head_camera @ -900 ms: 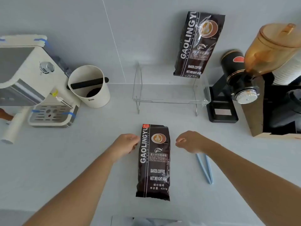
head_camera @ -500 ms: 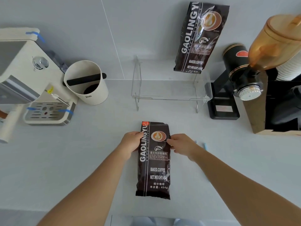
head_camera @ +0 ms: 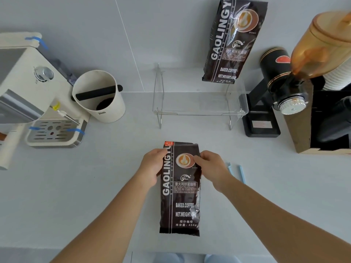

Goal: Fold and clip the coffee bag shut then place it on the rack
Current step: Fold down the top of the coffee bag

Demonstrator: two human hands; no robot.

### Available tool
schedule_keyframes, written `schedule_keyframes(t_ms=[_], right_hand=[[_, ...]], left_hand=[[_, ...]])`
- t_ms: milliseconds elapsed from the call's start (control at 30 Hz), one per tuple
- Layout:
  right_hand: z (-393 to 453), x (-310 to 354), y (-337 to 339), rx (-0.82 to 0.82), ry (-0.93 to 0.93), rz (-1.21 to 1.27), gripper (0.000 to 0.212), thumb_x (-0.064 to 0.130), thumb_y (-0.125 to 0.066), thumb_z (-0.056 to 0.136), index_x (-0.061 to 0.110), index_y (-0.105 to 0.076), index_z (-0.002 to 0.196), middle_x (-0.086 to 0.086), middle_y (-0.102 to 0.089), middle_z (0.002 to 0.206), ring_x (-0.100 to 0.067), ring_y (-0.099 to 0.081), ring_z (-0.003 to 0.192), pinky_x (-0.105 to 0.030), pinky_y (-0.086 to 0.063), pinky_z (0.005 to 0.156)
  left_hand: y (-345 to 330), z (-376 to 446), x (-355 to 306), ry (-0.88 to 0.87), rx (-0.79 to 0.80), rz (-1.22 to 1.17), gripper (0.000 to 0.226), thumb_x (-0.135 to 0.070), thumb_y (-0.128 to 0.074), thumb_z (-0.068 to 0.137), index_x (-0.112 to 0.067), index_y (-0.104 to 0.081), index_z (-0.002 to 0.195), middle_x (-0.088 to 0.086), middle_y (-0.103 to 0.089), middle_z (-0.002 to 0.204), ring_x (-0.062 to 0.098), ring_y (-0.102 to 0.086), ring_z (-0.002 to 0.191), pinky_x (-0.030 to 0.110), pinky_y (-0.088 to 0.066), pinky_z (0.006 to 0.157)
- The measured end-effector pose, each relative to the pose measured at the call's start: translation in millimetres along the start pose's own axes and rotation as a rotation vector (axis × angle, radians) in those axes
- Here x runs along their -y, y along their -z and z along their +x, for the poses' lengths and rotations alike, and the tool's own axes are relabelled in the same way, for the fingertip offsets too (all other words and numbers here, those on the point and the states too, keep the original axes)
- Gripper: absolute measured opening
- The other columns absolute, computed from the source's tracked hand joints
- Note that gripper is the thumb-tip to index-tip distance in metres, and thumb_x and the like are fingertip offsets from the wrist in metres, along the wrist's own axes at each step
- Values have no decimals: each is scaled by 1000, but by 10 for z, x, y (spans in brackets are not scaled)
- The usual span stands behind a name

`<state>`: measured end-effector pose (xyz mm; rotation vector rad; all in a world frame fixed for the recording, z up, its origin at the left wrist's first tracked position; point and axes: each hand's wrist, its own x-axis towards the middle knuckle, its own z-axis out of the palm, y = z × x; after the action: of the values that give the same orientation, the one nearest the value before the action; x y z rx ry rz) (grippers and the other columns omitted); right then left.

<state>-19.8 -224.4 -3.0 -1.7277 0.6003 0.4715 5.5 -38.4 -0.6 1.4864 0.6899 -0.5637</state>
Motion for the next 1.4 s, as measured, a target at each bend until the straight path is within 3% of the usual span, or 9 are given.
schedule_keyframes(t_ms=[100,267,433,633,900,1067,1233,1333,1400], right_hand=[[-119,74,-12,-17,73,-24,28,25,-59,89,17,-51,63,4,-53,56,-1,-41,37,-14,-32,35],[-331,197,-8,-41,163,62,32,26,-61,89,22,-53,59,7,-56,54,-6,-44,43,-19,-36,41],[-489,328,71,-82,268,77,25,26,-61,90,17,-58,67,-13,-69,74,-14,-58,61,-32,-47,56],[-683,352,252,-90,412,89,19,19,-63,90,23,-63,71,5,-73,71,-7,-68,66,-20,-54,54],[-893,282,463,-90,493,97,26,8,-66,88,30,-70,76,5,-77,80,-10,-72,78,-20,-54,65],[-928,318,546,-73,504,112,25,5,-72,83,25,-61,72,-5,-76,80,-20,-73,79,-32,-55,70],[-983,524,590,-46,613,65,39,7,-70,84,43,-61,94,3,-78,89,-15,-72,85,-22,-55,75],[-989,663,576,3,666,-29,48,10,-68,86,54,-63,104,11,-74,101,-7,-69,90,-18,-55,78],[-984,737,540,31,666,-86,46,10,-68,86,50,-65,109,18,-71,105,-4,-68,94,-17,-55,78]], left_hand=[[4,-102,-64,-45,-1,-45,29,-34,-64,88,-6,-66,93,6,-76,74,19,-72,59,26,-52,50],[55,-302,-187,-142,18,-162,21,-30,-65,89,-10,-64,82,2,-75,64,15,-71,54,22,-50,41],[27,-525,-311,-273,54,-259,19,-21,-63,91,-14,-66,73,0,-74,62,10,-68,52,15,-48,43],[-57,-748,-377,-420,112,-305,29,-17,-62,91,-20,-72,64,5,-76,70,15,-71,62,21,-54,54],[-169,-915,-332,-524,123,-199,21,-31,-67,81,-14,-71,70,2,-75,73,12,-68,70,19,-54,64],[-163,-991,-329,-546,83,-140,20,-19,-65,89,-5,-68,76,1,-74,72,11,-67,68,21,-51,67],[-132,-1090,-413,-636,57,-111,6,-9,-67,88,-6,-73,87,1,-78,78,8,-71,72,12,-50,65],[-115,-1127,-465,-633,47,-86,21,-8,-70,85,-14,-69,105,3,-80,87,14,-75,79,16,-53,65],[-77,-1138,-480,-635,37,-65,38,-9,-72,84,-24,-59,117,3,-80,85,15,-76,76,17,-54,61]])
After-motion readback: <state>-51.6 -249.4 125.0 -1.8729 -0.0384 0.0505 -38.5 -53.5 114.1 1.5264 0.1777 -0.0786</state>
